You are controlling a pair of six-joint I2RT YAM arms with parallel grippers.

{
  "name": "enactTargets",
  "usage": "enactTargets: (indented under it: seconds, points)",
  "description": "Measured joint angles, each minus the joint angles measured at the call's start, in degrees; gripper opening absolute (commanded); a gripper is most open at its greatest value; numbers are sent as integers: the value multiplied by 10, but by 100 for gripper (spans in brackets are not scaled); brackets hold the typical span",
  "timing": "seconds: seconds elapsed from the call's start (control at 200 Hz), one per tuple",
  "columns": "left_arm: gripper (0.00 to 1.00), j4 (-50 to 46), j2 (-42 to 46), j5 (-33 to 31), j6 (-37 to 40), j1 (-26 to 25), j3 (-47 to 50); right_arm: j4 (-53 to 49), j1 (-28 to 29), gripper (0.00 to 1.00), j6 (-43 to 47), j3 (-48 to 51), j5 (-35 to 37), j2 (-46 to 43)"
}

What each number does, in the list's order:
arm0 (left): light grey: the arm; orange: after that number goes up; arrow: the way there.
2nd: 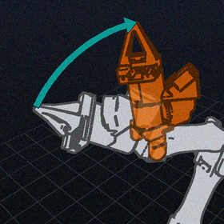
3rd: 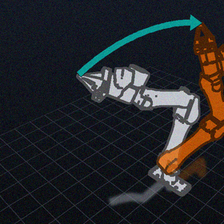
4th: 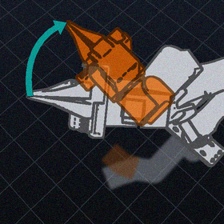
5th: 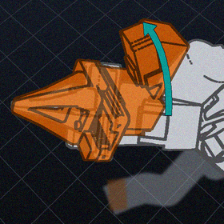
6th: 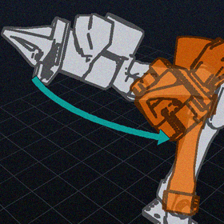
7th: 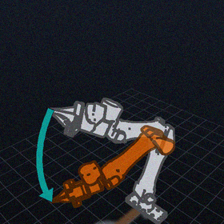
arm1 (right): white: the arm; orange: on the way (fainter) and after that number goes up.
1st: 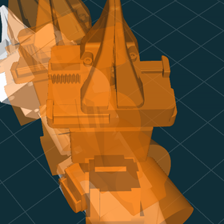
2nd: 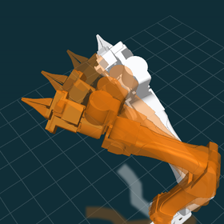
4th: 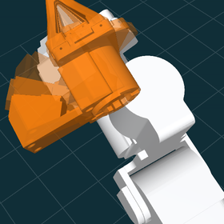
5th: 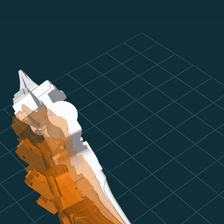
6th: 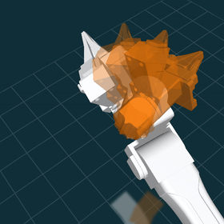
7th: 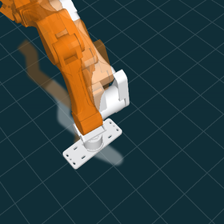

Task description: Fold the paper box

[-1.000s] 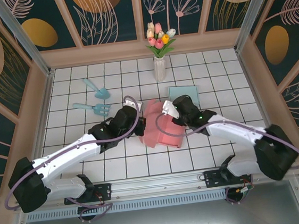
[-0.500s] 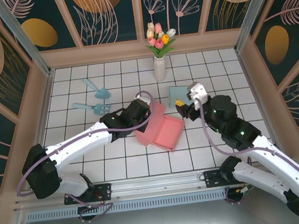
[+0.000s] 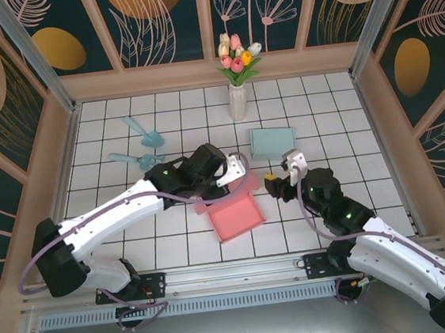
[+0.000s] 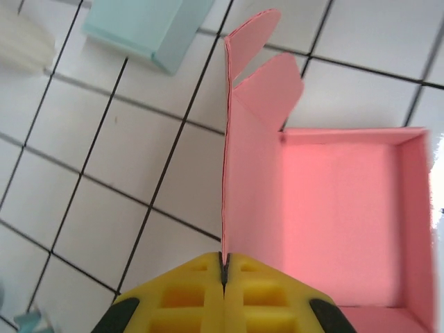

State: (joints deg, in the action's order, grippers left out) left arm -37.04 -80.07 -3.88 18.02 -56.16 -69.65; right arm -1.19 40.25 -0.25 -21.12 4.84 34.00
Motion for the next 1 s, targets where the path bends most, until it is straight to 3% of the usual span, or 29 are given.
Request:
enactTargets:
  seconds: [0.22,0.601,0.831,1.001]
  points:
    - [0,8,57,16,82,0,11,106,-16,59,43,52,-27,1]
    - [0,-7,57,2,134,0,10,202,-95,59,90,64,-157,68]
    - [0,-4,64,2,146,0,11,240,-97,57,118,67,-272,118]
    - [0,1,72,2,150,0,19,254,-80,56,146,70,-308,123]
